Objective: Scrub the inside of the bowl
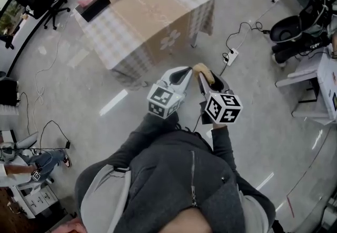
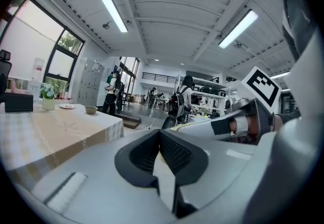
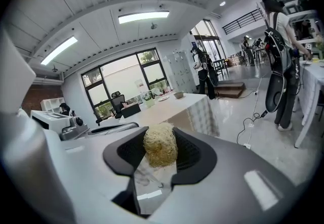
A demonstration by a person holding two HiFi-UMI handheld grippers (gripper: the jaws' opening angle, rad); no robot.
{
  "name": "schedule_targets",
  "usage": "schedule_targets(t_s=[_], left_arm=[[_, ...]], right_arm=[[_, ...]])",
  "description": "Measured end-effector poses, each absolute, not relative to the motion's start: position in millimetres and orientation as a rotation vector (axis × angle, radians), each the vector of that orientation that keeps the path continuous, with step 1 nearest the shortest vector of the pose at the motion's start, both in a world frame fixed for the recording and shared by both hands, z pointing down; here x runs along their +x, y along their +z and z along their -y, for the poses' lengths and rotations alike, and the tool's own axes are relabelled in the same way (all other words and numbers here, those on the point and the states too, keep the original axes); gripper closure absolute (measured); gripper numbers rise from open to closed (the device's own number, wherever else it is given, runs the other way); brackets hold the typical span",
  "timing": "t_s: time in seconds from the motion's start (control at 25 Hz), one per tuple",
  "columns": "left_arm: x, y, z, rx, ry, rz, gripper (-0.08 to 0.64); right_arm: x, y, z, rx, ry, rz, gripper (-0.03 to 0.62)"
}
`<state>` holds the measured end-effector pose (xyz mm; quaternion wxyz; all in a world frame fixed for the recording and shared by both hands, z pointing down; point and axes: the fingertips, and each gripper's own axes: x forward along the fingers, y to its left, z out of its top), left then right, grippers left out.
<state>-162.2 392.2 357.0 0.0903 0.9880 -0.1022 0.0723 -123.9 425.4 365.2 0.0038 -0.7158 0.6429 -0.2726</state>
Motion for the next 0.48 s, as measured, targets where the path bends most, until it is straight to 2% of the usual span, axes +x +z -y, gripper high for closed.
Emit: schedule_targets(t_s=[0.48], left_arm=[[-134.8,358.4,-330.1,2.939,0.228,0.226,0.551]], right_arm=[[-95.1,361.7,-364.1,-2.305,-0.82,-1.944,0.442]])
